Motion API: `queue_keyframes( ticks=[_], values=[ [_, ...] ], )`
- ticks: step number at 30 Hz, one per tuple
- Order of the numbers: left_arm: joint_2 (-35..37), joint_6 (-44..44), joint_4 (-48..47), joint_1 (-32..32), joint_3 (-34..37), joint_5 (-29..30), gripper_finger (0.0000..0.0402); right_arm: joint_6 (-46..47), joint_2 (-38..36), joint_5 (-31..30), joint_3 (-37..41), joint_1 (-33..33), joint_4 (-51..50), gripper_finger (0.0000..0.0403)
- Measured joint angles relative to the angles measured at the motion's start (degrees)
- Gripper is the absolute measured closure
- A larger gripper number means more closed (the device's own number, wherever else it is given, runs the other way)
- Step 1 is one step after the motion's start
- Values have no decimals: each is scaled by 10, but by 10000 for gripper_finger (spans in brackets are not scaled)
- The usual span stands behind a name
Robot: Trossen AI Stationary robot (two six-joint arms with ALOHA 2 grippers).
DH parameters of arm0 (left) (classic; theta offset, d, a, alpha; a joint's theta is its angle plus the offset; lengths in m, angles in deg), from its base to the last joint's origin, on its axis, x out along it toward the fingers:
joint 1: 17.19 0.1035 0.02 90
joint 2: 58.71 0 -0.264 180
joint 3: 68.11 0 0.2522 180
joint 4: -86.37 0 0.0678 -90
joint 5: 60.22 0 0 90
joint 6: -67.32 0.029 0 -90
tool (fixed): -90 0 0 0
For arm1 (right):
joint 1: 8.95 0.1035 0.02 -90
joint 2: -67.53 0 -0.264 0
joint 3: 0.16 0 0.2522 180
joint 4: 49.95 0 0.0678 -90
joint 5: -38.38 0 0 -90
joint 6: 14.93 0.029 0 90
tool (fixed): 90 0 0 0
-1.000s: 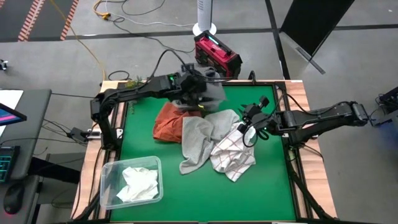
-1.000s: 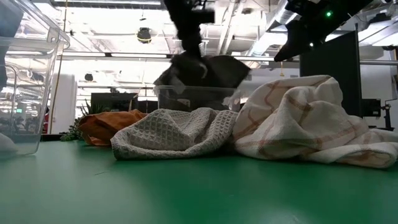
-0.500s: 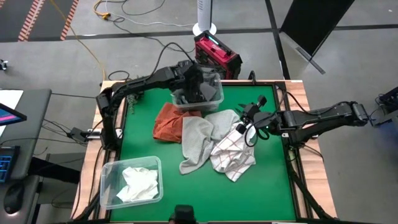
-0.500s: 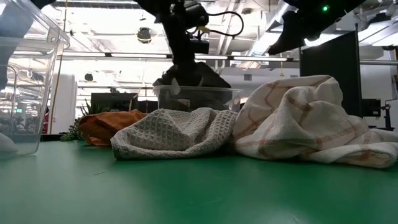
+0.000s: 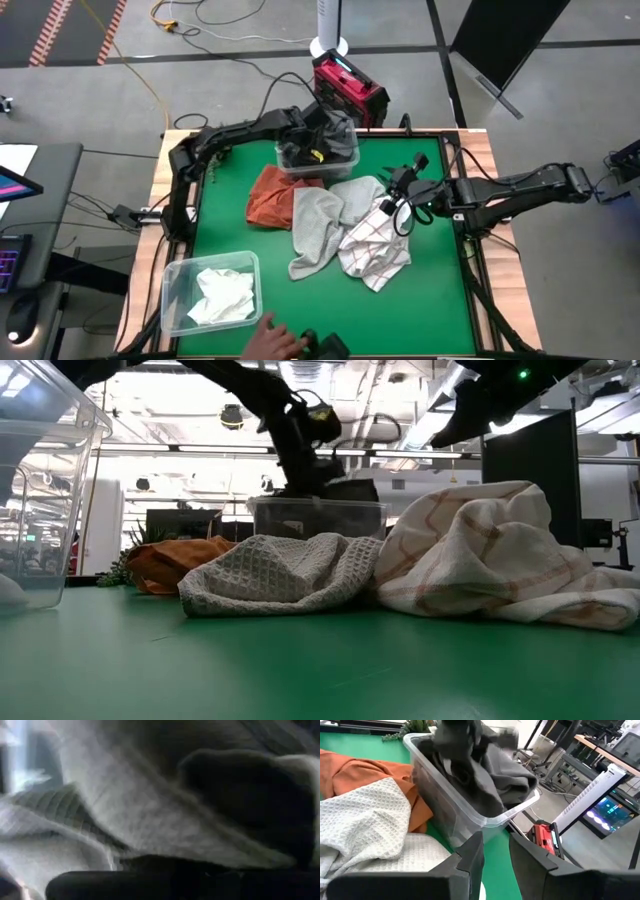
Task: Sort towels by color in basket
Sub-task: Put the gray towel into the top transparent bin
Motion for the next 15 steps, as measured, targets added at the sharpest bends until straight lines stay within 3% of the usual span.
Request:
queue_keyframes(
  ticks=[6, 10, 15],
  values=[
    [4, 87, 81, 7, -1, -12, 399, 0, 0, 9, 0, 0, 1, 275],
    [-13, 170, 28, 20, -1, -73, 400, 0, 0, 9, 0, 0, 1, 275],
    [-51, 233, -29, 27, -2, -60, 400, 0, 0, 10, 0, 2, 3, 275]
  ],
)
